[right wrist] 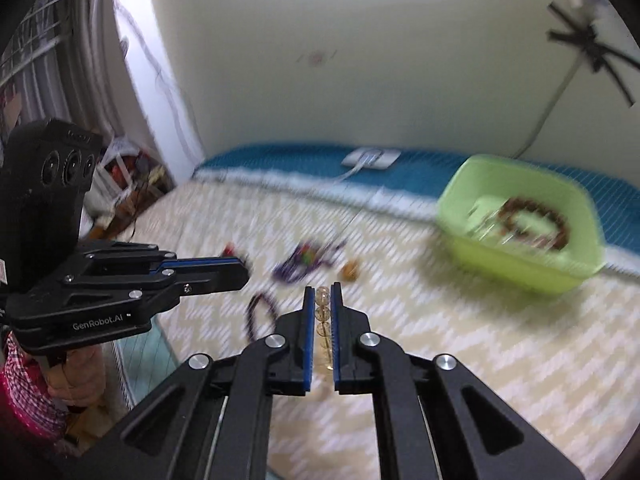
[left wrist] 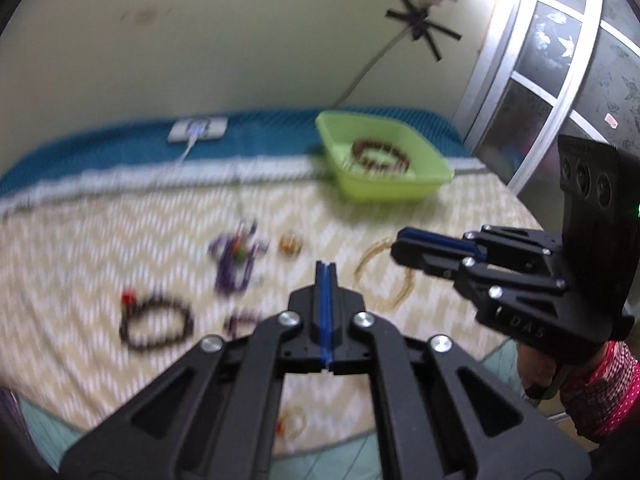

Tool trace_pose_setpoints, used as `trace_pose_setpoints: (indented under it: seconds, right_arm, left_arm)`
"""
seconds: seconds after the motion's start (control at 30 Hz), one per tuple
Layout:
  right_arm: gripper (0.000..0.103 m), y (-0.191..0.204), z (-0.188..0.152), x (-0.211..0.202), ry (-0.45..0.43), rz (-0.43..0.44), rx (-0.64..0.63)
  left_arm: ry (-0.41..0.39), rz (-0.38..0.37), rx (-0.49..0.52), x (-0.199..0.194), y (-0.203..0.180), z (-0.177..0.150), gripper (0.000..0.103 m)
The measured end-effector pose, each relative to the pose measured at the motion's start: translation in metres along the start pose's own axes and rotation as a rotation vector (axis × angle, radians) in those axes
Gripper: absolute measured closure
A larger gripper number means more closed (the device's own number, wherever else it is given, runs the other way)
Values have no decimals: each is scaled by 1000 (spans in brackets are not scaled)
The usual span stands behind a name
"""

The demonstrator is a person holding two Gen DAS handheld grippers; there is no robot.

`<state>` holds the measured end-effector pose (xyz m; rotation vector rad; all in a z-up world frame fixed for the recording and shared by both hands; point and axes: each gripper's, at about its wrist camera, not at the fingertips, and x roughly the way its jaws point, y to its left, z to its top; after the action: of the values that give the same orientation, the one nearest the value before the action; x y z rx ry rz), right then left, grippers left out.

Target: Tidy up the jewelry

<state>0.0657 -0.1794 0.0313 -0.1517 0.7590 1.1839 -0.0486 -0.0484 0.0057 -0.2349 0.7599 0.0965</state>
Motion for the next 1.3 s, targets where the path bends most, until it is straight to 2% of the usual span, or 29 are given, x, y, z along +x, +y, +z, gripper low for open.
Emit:
trace_pose_setpoints:
  seconds: [0.1, 0.17, 0.37, 0.53, 0.67, 0.83, 0.87, 0.93, 1.13, 1.2, 1.23, 1.3]
  right_arm:
    - [103, -28, 23, -18, -55, -31, 26]
    - [103, -44, 37, -28, -82, -61, 27]
    - [103, -87, 78, -50, -150, -138, 20]
    - [103, -108, 98, -53, -161, -177, 1]
    - [103, -124, 104, -39, -134, -193, -2]
    - [103, -142, 100, -16, -114, -185, 19]
    - [87, -144, 99, -15, -114, -199, 31]
    - [77, -148, 91, -19, -152, -187, 72]
    - [75, -141, 55, -34, -139, -177, 153]
    - [70, -133, 39, -38, -127, -188, 169]
    - [64, -128, 30, -39, -118, -201, 176]
    - [58, -118, 9, -42, -107, -225, 193]
  left_arm:
    - [-30, 14, 43, 5, -11, 23, 103]
    - [-49, 54, 97, 15, -25, 38, 103]
    - [-27, 127, 222, 61, -64, 72, 103]
    - [-14, 158, 235, 94, -77, 95, 103]
    - [3, 180, 219, 117, -78, 106, 103]
    - [29, 200, 194, 140, -72, 111, 103]
    - [32, 206, 190, 143, -71, 111, 103]
    - [40, 218, 177, 147, -67, 110, 103]
    - [36, 271, 160, 139, -60, 103, 102]
    - [16, 300, 155, 127, -60, 98, 82]
    - [4, 308, 154, 121, -59, 96, 76]
    - [-27, 332, 147, 104, -58, 89, 70]
